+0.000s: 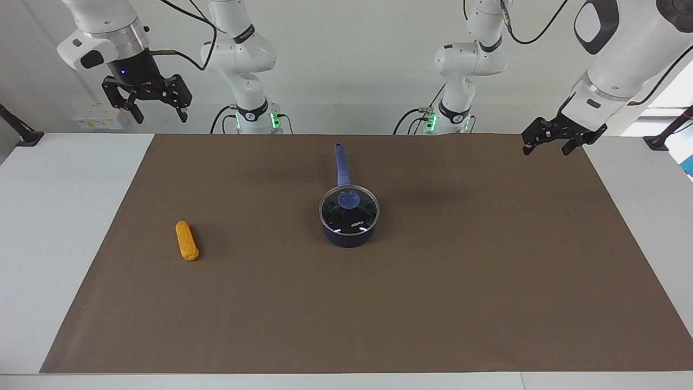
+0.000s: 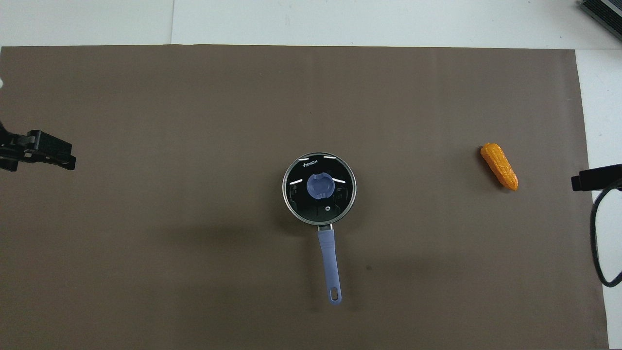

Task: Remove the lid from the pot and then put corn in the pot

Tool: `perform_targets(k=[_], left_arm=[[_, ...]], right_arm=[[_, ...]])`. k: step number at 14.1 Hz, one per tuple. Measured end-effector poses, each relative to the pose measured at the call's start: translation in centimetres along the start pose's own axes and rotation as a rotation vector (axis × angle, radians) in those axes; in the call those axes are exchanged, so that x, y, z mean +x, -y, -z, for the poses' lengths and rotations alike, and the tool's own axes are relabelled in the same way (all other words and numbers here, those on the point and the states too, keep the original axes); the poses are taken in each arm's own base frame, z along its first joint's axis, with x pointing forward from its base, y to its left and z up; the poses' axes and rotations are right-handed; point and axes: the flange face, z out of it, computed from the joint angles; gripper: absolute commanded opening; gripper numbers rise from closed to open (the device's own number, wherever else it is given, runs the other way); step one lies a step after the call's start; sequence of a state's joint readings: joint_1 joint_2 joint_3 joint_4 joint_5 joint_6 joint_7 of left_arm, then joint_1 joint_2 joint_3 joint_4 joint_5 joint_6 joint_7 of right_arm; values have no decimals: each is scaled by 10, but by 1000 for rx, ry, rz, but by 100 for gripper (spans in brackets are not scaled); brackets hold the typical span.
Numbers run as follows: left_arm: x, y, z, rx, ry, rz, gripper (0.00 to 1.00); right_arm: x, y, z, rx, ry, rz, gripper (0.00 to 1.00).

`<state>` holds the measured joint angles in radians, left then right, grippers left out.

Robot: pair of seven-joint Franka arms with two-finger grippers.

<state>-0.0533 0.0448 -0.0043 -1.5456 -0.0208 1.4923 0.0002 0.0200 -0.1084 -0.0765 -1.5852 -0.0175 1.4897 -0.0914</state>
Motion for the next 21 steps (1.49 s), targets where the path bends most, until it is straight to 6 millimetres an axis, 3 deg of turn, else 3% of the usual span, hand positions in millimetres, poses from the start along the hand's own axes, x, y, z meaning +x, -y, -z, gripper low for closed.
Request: perform_targets(k=[7, 10, 15, 21], left_arm=[[1, -59, -65, 9, -45, -106, 100], [5, -89, -94, 11, -63, -156, 100], [17, -147, -131, 10, -81, -138, 100], [9, -254, -174, -1, -97, -12, 100]], right_arm=[[0, 3, -1, 0, 2, 5, 100], [9, 13, -19, 1, -13, 25, 100], [42, 37, -120, -1, 8, 74, 100], [93, 28, -259, -13, 4, 305, 100]])
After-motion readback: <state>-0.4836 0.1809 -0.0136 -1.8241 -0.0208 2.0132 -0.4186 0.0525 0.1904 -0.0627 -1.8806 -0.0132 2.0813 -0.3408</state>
